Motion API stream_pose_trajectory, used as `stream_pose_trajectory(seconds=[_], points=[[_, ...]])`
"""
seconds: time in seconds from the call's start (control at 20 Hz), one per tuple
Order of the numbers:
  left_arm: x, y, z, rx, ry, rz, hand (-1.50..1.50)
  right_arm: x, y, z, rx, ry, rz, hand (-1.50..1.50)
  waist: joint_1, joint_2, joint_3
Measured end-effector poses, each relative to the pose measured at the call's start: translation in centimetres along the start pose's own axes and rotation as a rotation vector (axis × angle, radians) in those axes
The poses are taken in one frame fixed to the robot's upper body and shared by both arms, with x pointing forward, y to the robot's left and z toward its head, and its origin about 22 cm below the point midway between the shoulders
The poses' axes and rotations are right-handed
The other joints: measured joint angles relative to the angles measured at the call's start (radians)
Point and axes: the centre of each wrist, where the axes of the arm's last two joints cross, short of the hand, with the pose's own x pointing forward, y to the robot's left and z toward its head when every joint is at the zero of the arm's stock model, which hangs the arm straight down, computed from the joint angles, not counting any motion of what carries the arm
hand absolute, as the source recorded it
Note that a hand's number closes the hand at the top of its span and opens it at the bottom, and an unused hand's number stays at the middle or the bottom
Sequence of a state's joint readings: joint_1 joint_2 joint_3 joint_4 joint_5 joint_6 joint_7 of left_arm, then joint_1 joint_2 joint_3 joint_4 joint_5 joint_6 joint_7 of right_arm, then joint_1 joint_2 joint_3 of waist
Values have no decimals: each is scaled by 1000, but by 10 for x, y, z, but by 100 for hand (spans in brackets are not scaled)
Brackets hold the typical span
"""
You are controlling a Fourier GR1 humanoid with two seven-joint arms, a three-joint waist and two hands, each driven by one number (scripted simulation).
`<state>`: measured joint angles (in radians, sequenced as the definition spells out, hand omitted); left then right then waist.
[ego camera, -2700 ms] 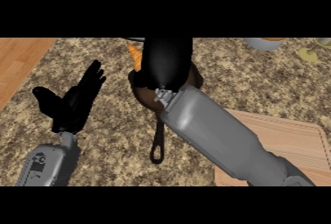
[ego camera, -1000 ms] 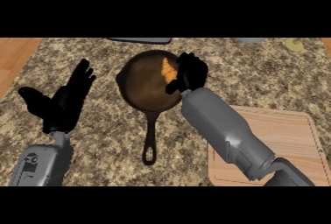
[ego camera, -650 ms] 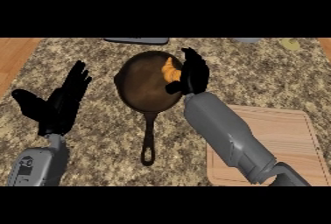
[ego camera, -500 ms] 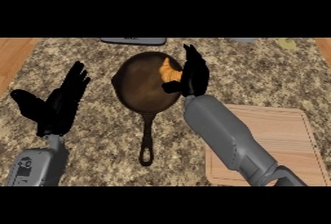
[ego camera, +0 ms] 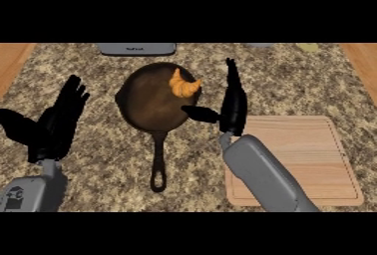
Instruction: Pick the croissant from the cutting board and place it in the pan
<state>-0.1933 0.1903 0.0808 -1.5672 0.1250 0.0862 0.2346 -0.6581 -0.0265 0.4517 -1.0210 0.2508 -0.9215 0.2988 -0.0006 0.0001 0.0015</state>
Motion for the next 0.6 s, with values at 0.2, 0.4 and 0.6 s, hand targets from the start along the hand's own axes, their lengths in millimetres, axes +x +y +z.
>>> stream_pose_trajectory(seconds=[0.2,0.4,0.6], points=[[-2,4,2,11,7,-2,0,-16,-29,30,60,-21,-92,-150,-11,-3,-1],[-6,6,4,12,4,0,0,-28,-61,53,77,-50,-116,-150,-10,-3,-1],[-1,1,11,3,2,2,0,-36,-74,65,74,-60,-103,-150,-4,-2,-1]])
